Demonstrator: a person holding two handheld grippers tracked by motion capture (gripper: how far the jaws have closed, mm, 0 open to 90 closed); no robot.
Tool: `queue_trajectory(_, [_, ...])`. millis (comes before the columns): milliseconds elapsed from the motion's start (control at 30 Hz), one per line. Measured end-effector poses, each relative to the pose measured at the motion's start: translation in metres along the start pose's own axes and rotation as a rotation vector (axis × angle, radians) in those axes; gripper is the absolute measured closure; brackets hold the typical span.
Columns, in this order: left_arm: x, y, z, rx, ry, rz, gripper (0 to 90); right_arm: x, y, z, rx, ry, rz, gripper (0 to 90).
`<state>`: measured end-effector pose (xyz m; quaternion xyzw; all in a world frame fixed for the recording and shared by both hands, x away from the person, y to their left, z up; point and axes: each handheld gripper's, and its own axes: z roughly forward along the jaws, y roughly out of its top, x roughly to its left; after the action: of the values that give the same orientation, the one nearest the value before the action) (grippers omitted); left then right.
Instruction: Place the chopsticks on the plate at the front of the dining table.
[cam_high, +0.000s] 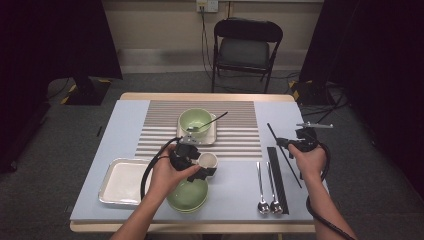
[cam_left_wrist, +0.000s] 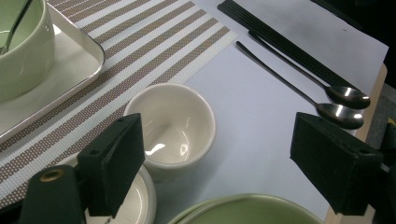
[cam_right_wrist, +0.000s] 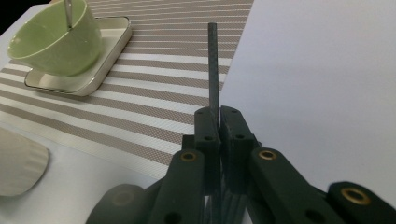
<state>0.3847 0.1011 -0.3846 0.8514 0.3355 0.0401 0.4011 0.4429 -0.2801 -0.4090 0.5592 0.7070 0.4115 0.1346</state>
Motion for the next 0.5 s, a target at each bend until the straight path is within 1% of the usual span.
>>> queue_trajectory(100, [0.000,0.001,0.001,0.001,0.003,-0.004,17.3,0.005,0.002,0.002,-0.001,0.003,-0.011,86.4])
queue_trajectory(233, [-0.001,0.003,0.002,0.003,0.016,-0.006,17.1,0.009,0.003,0.004,-0.003,0.010,-0.011,86.4])
queue_trajectory(267, [-0.002,0.005,0.002,0.003,0.025,-0.008,17.1,0.013,0.005,0.005,-0.012,0.023,-0.011,86.4])
queue_trajectory(333, [-0.004,0.007,0.004,-0.004,0.023,-0.015,17.1,0.016,0.006,0.005,-0.013,0.026,-0.012,86.4])
queue_trajectory(367, [-0.004,0.008,0.004,0.000,0.022,-0.012,17.1,0.017,0.007,0.006,-0.017,0.031,-0.013,86.3])
queue_trajectory(400, [-0.005,0.009,0.005,-0.010,0.020,-0.018,17.1,0.019,0.008,0.006,-0.018,0.032,-0.017,86.4])
queue_trajectory(500, [-0.006,0.011,0.006,-0.004,0.020,-0.012,17.1,0.024,0.010,0.007,-0.019,0.040,-0.024,86.4])
